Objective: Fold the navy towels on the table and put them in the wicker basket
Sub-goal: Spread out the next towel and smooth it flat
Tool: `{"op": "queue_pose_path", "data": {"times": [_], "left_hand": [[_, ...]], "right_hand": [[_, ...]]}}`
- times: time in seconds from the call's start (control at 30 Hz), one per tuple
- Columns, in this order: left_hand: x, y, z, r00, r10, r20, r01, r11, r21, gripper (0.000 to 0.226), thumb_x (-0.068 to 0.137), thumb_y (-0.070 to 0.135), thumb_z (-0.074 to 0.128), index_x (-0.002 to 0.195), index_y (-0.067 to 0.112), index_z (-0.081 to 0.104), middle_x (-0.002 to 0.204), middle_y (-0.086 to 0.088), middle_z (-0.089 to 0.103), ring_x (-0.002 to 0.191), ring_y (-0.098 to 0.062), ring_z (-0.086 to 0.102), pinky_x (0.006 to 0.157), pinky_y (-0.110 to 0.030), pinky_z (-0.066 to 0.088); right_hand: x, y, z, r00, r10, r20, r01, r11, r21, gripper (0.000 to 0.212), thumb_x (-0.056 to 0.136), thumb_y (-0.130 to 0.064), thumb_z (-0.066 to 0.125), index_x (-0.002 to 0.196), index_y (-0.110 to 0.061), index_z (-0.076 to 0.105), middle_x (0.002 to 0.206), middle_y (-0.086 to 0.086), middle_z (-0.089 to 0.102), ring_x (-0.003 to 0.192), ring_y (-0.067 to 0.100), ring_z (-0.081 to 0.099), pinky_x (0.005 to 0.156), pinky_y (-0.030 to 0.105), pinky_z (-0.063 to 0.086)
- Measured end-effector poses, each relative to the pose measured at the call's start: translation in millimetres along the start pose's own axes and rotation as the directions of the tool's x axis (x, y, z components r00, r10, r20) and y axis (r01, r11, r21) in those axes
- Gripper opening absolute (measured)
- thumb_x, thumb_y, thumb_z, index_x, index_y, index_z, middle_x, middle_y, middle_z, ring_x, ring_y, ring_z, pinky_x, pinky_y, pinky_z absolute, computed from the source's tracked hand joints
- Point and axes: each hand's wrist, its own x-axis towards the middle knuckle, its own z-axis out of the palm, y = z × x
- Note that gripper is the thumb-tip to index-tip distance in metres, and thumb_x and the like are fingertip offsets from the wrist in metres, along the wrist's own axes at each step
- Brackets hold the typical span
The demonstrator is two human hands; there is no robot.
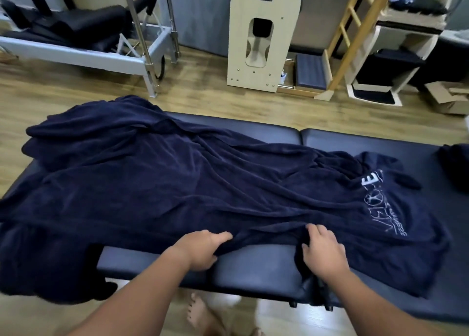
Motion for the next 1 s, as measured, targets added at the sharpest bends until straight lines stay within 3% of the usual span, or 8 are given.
{"op": "queue_pose_path", "data": {"times": [0.17, 0.23, 0.33, 0.47, 0.67, 0.8, 0.9, 1.0], "left_hand": [[-15, 46, 19, 0.994, 0.057, 0.096, -0.072, 0.985, 0.158, 0.052, 0.085, 0.008, 0.051, 0.131, 0.031, 0.052, 0.119, -0.004, 0.064, 0.107, -0.028, 0.061, 0.073, -0.037, 0.041], [-27, 51, 34, 0.993, -0.005, 0.115, -0.017, 0.982, 0.190, 0.041, 0.085, 0.013, 0.054, 0.123, 0.030, 0.053, 0.118, -0.003, 0.063, 0.105, -0.028, 0.061, 0.075, -0.038, 0.045], [-44, 57, 50, 0.992, -0.118, 0.049, 0.107, 0.978, 0.181, 0.028, 0.083, 0.012, 0.050, 0.106, 0.027, 0.043, 0.105, -0.004, 0.063, 0.094, -0.031, 0.063, 0.075, -0.043, 0.052], [-55, 67, 61, 0.987, -0.162, 0.011, 0.156, 0.967, 0.203, 0.030, 0.083, 0.011, 0.049, 0.109, 0.024, 0.039, 0.098, -0.003, 0.058, 0.088, -0.031, 0.062, 0.072, -0.042, 0.050], [-51, 79, 55, 0.986, -0.168, -0.014, 0.166, 0.953, 0.253, 0.029, 0.087, 0.006, 0.043, 0.112, 0.019, 0.047, 0.110, -0.005, 0.059, 0.100, -0.030, 0.062, 0.070, -0.038, 0.044], [-39, 82, 54, 0.991, -0.119, -0.067, 0.131, 0.966, 0.222, 0.025, 0.086, 0.000, 0.044, 0.102, 0.016, 0.054, 0.104, -0.002, 0.045, 0.097, -0.025, 0.052, 0.073, -0.036, 0.044], [-32, 93, 52, 0.995, -0.088, -0.049, 0.097, 0.970, 0.225, 0.025, 0.087, 0.001, 0.043, 0.105, 0.018, 0.050, 0.108, -0.005, 0.055, 0.093, -0.026, 0.055, 0.073, -0.036, 0.043], [-22, 95, 57, 0.999, -0.046, -0.017, 0.049, 0.973, 0.225, 0.026, 0.091, 0.002, 0.041, 0.110, 0.017, 0.051, 0.102, -0.003, 0.053, 0.095, -0.028, 0.059, 0.075, -0.039, 0.048]], "right_hand": [[-6, 22, -6, 0.994, -0.108, -0.003, 0.108, 0.994, -0.001, 0.070, 0.089, -0.036, 0.062, 0.151, -0.032, 0.029, 0.146, 0.003, 0.030, 0.125, 0.029, 0.045, 0.095, 0.044, 0.048], [-11, 26, -5, 0.990, -0.141, -0.024, 0.139, 0.986, -0.089, 0.073, 0.086, -0.034, 0.062, 0.151, -0.038, 0.028, 0.155, 0.005, 0.021, 0.125, 0.032, 0.040, 0.095, 0.044, 0.046], [-27, 36, 9, 0.985, -0.157, -0.075, 0.146, 0.980, -0.136, 0.056, 0.085, -0.034, 0.064, 0.137, -0.029, 0.041, 0.144, 0.005, 0.034, 0.113, 0.033, 0.049, 0.086, 0.045, 0.048], [-46, 58, 34, 0.989, -0.063, -0.136, 0.066, 0.998, 0.018, 0.043, 0.074, -0.014, 0.071, 0.108, -0.015, 0.045, 0.104, 0.009, 0.050, 0.084, 0.035, 0.059, 0.062, 0.043, 0.048], [-55, 89, 46, 0.972, 0.160, -0.173, -0.104, 0.950, 0.294, 0.041, 0.076, 0.007, 0.068, 0.103, -0.008, 0.042, 0.113, 0.020, 0.042, 0.080, 0.044, 0.057, 0.062, 0.040, 0.042], [-56, 106, 41, 0.974, 0.196, -0.115, -0.189, 0.980, 0.068, 0.022, 0.102, -0.036, 0.050, 0.120, -0.025, 0.045, 0.121, 0.003, 0.051, 0.114, 0.029, 0.049, 0.084, 0.043, 0.046], [-55, 112, 36, 0.976, 0.181, -0.119, -0.186, 0.982, -0.028, 0.012, 0.103, -0.029, 0.042, 0.111, -0.033, 0.051, 0.114, -0.004, 0.053, 0.109, 0.025, 0.047, 0.084, 0.041, 0.039], [-51, 112, 31, 0.983, 0.144, -0.114, -0.162, 0.973, -0.167, 0.024, 0.097, -0.014, 0.042, 0.111, -0.030, 0.054, 0.117, -0.005, 0.055, 0.112, 0.023, 0.048, 0.086, 0.039, 0.041]]}}
